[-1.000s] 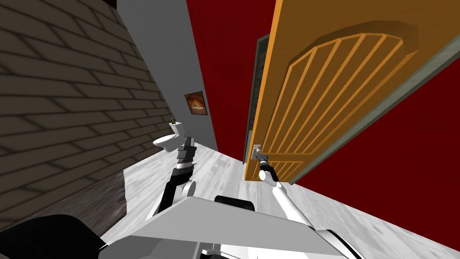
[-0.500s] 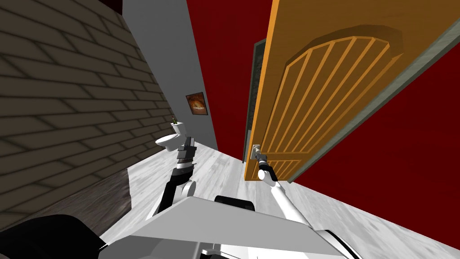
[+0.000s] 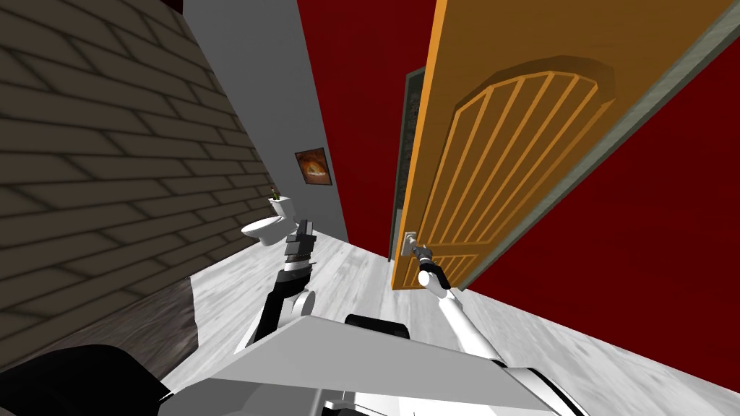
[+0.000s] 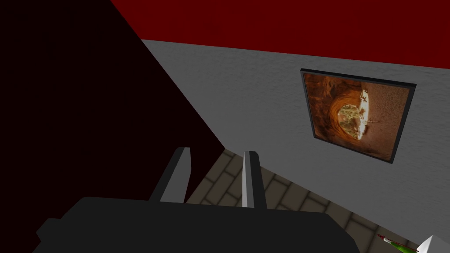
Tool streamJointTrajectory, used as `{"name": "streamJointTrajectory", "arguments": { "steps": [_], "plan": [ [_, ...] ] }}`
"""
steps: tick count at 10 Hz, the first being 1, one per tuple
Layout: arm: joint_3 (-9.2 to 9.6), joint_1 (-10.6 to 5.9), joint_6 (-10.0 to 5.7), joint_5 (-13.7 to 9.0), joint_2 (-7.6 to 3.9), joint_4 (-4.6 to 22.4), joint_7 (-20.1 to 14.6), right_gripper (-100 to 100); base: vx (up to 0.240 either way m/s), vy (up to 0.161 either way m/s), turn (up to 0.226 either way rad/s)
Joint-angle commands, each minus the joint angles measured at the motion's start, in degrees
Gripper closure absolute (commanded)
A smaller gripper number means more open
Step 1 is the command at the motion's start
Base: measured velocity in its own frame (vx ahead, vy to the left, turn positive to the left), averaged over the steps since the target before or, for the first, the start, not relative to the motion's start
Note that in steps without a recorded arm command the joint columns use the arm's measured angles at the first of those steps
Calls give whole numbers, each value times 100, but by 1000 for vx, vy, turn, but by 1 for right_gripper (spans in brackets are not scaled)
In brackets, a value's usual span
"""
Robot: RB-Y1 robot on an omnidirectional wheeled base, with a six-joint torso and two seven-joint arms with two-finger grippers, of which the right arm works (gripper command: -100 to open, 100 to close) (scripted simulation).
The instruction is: Pull the door open
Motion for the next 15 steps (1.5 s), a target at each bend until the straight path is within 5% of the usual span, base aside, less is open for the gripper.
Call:
{"name": "streamJointTrajectory", "arguments": {
  "steps": [1, 3, 4, 5, 10, 11, 15],
  "plan": [
    [8, -189, 196, -31, 30, -38, 8, -100, -7, 29, -47],
    [-65, -286, 365, -74, 18, -31, 35, -100, 3, 42, -47],
    [-113, -182, 302, -70, -14, 59, 59, -100, 17, -7, -62],
    [-113, -182, 302, -70, -14, 59, 59, 100, 10, -17, 24],
    [-113, -182, 302, -70, -14, 59, 59, 100, -5, 4, 3],
    [31, -116, 208, -52, -42, -12, -7, -100, -83, -105, 157],
    [311, -13, 40, -15, -71, -158, -125, -100, -161, -123, 111]
  ]
}}
